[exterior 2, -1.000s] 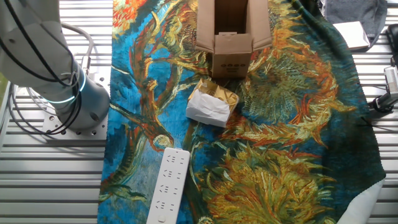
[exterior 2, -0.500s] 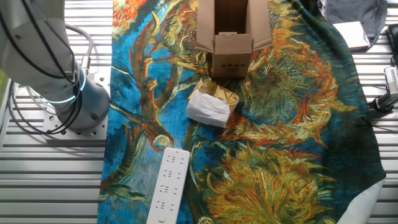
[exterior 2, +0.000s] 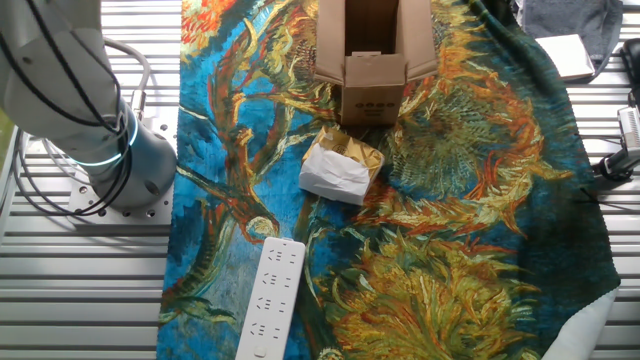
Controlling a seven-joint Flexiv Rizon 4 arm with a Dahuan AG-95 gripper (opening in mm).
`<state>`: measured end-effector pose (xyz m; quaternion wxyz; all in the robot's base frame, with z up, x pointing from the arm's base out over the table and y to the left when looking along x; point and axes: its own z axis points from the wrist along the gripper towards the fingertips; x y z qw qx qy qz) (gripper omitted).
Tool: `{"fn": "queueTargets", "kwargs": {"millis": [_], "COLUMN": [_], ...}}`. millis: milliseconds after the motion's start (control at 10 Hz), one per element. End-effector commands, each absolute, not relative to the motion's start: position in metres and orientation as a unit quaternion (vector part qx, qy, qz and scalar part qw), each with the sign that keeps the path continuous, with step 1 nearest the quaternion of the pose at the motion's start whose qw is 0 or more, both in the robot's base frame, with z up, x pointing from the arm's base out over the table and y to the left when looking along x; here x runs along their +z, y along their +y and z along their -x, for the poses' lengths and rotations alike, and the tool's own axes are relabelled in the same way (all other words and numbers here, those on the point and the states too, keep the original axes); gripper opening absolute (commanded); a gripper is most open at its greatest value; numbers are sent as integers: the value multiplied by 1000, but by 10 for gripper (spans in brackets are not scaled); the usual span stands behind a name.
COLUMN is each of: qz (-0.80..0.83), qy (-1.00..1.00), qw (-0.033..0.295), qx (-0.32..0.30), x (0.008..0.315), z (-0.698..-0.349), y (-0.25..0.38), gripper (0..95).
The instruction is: Cover the box
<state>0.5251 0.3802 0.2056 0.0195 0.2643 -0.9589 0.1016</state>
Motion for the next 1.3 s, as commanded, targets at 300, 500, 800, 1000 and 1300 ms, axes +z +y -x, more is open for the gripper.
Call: {"fn": "queueTargets", "kwargs": {"millis": [300,500,800,1000,1300], "qz": [-280,-283,-287,-288,-291], "qy": [-954,-953,-951,-951,-948], "qw": [35,36,37,38,42], "qx": [103,103,105,107,120], "x": [193,191,184,179,172], "z": [-530,-530,-531,-533,-534], "y": [380,379,377,375,373], "gripper": [380,380,380,380,380]}}
